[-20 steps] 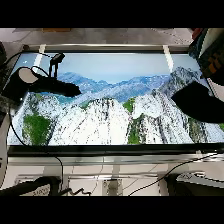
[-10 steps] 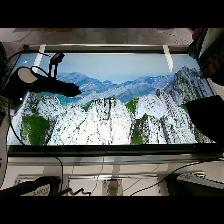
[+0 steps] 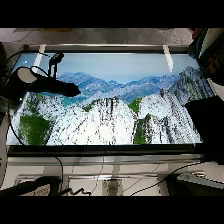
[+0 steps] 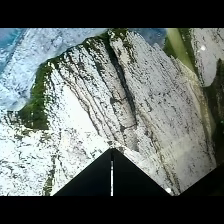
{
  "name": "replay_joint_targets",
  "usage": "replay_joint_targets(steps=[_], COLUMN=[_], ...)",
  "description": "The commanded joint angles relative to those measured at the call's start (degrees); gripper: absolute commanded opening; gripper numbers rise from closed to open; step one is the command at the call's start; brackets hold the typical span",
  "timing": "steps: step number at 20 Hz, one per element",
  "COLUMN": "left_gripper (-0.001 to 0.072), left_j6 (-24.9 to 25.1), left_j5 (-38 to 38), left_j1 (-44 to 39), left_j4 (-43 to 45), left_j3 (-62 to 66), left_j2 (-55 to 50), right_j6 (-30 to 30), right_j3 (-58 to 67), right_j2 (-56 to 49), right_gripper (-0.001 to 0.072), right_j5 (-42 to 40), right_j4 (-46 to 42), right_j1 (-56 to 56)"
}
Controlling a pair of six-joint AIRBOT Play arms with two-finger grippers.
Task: Fold the clothes and pants, and hang the long-sleeved shirts on hangers.
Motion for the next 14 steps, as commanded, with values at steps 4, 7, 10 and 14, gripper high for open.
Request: replay_joint_targets(steps=[4,7,10,14], left_gripper=[0.0009,0.0009,0.0010,0.0011], left_j6=[-0.17,-6.73,-8.37,-8.37], left_j5=[-2.54,-2.80,-2.80,-2.82], left_j1=[3.17,3.13,3.48,3.48], left_j4=[12.48,28.50,32.70,32.68], left_j3=[0.09,0.13,0.13,0.11], left_j2=[0.59,3.52,7.28,8.70], right_j6=[-37.27,-51.39,-56.87,-57.29], right_j3=[2.43,4.87,8.79,12.07], right_j2=[0.11,0.15,0.17,0.15], right_gripper=[0.0033,0.0033,0.0033,0.0033], right_j5=[-3.08,4.37,13.40,14.08], right_j4=[39.67,59.58,66.90,69.09], right_j1=[1.64,8.81,20.76,35.41])
